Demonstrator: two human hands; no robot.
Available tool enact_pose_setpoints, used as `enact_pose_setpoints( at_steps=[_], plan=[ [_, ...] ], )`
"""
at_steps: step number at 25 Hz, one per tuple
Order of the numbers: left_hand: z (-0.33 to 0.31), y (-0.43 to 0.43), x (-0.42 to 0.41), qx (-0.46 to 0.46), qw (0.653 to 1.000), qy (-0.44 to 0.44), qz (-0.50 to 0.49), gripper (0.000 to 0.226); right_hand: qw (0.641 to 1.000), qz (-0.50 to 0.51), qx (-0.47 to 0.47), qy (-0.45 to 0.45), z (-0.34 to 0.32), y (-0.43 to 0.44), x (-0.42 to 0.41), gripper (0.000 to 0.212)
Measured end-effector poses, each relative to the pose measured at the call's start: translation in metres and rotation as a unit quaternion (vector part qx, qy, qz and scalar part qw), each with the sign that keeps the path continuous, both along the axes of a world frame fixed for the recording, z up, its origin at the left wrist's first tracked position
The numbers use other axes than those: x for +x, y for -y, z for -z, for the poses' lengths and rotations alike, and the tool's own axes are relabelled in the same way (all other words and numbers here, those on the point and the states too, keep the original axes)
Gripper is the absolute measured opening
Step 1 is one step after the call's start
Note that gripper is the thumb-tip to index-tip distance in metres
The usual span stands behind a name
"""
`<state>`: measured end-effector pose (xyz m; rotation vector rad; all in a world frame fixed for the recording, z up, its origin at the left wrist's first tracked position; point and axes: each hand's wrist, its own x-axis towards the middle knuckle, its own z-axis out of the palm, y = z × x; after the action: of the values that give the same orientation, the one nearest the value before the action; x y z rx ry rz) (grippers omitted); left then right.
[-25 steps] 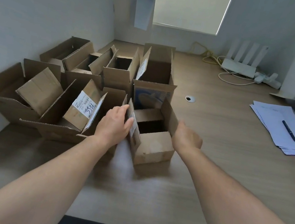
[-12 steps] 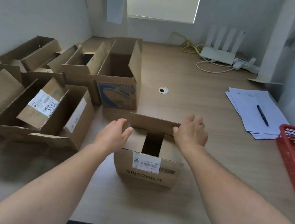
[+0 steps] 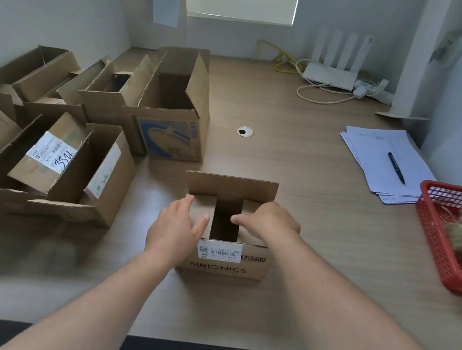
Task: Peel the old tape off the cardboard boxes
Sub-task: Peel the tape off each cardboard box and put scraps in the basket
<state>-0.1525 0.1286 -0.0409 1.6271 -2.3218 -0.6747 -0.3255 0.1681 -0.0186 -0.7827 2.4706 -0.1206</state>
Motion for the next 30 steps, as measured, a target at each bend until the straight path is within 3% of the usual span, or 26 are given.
enact_pose_setpoints(
  at_steps=[4,6,9,12,16,18,20,22,24,27,30],
  plan=[
    [0.005,-0.025,0.013,-0.082,0.996,-0.027,0.027,0.07,0.999,-0.001,0.035,-0.041,0.011,-0.003,0.013,0.092],
    [0.006,-0.023,0.017,-0.035,0.999,-0.005,0.042,0.085,1.0,0.007,0.011,-0.02,0.01,-0.002,0.012,0.067],
    [0.002,-0.012,0.014,0.124,0.991,0.034,0.03,0.116,0.993,0.037,-0.099,0.043,0.0,0.003,0.004,0.029],
    [-0.005,0.012,-0.002,0.252,0.966,0.03,-0.043,0.13,0.985,0.063,-0.151,0.057,-0.004,0.004,-0.003,0.017],
    [-0.004,0.028,-0.013,0.248,0.955,0.119,-0.111,0.13,0.979,0.05,-0.175,0.094,-0.002,0.001,-0.001,0.015],
    [-0.001,0.029,-0.013,0.219,0.955,0.158,-0.12,0.122,0.974,0.045,-0.188,0.117,-0.001,-0.001,-0.006,0.017],
    [-0.002,0.035,-0.011,0.21,0.96,0.149,-0.105,0.098,0.972,0.049,-0.189,0.134,-0.001,-0.005,-0.015,0.022],
    [-0.006,0.047,-0.003,0.25,0.963,0.043,-0.093,0.047,0.966,0.062,-0.19,0.162,-0.003,-0.007,-0.022,0.025],
    [-0.012,0.052,0.011,0.33,0.927,-0.124,-0.125,0.01,0.958,0.08,-0.195,0.194,-0.008,-0.008,-0.027,0.019],
    [-0.014,0.054,0.028,0.386,0.871,-0.264,-0.149,0.011,0.95,0.081,-0.201,0.224,-0.011,-0.004,-0.028,0.022],
    [-0.012,0.056,0.029,0.4,0.87,-0.262,-0.123,0.015,0.948,0.092,-0.202,0.227,-0.011,-0.001,-0.027,0.038]
  ],
)
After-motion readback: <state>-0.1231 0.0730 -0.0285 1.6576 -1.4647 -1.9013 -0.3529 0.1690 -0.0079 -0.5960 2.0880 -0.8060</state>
